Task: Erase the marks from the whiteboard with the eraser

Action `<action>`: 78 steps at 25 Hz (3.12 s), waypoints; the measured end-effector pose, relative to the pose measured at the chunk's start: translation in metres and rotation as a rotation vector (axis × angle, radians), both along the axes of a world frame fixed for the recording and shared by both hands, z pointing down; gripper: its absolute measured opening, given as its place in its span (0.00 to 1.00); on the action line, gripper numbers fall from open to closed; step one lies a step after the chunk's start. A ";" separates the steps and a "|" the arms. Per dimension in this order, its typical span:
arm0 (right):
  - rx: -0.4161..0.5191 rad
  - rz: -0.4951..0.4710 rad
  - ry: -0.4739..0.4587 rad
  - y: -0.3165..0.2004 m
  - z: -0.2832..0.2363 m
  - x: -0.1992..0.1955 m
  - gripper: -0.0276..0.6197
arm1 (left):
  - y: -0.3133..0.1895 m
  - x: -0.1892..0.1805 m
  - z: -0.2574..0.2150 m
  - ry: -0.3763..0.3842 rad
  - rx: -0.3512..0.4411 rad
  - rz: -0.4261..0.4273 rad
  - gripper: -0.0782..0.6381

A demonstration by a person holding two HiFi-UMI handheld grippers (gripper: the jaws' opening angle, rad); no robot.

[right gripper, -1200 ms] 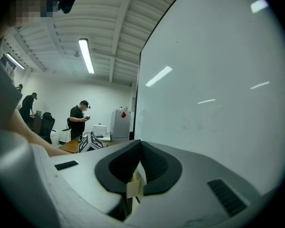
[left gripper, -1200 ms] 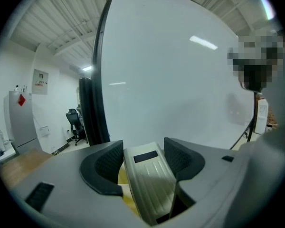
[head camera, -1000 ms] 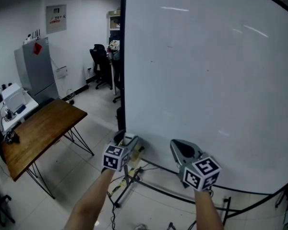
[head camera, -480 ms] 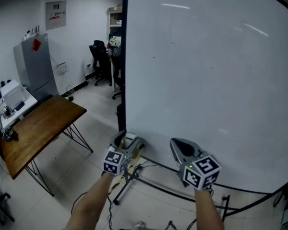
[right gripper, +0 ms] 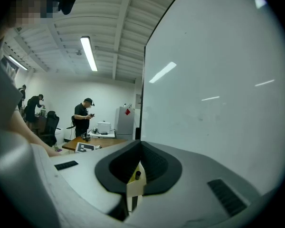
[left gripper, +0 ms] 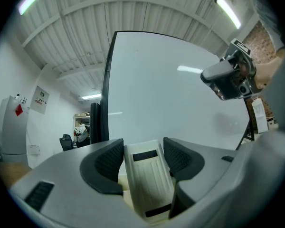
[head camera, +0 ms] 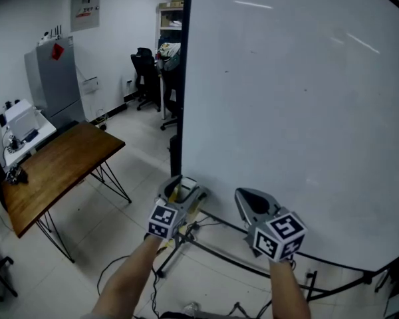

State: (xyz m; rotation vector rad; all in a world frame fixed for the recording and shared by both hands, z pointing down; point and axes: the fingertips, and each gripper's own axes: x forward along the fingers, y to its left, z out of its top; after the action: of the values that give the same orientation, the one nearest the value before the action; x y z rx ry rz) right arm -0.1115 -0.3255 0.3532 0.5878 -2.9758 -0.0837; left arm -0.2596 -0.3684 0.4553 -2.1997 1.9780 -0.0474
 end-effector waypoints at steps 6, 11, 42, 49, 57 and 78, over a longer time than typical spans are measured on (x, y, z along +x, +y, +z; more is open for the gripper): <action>-0.023 -0.046 0.017 0.015 0.015 -0.017 0.04 | 0.005 -0.008 0.013 0.027 -0.023 -0.018 0.48; -0.036 -0.056 0.020 0.018 0.021 -0.022 0.04 | 0.008 -0.007 0.016 0.012 -0.041 -0.017 0.48; -0.024 0.040 -0.055 -0.004 0.002 0.034 0.04 | 0.011 0.063 -0.050 -0.014 -0.101 0.063 0.44; 0.013 0.158 -0.101 -0.012 -0.018 0.095 0.04 | 0.008 0.157 -0.099 0.010 -0.010 0.258 0.15; 0.035 0.283 -0.134 -0.017 -0.026 0.159 0.04 | 0.003 0.238 -0.115 0.021 0.008 0.447 0.11; 0.094 0.380 -0.133 -0.015 -0.032 0.212 0.04 | 0.009 0.312 -0.132 0.087 0.000 0.644 0.11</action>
State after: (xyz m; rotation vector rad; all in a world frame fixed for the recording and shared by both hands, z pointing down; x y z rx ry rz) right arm 0.1003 -0.3400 0.3217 1.2004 -2.9339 -0.1581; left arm 0.0528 -0.3593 0.3228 -2.7582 1.2103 0.1378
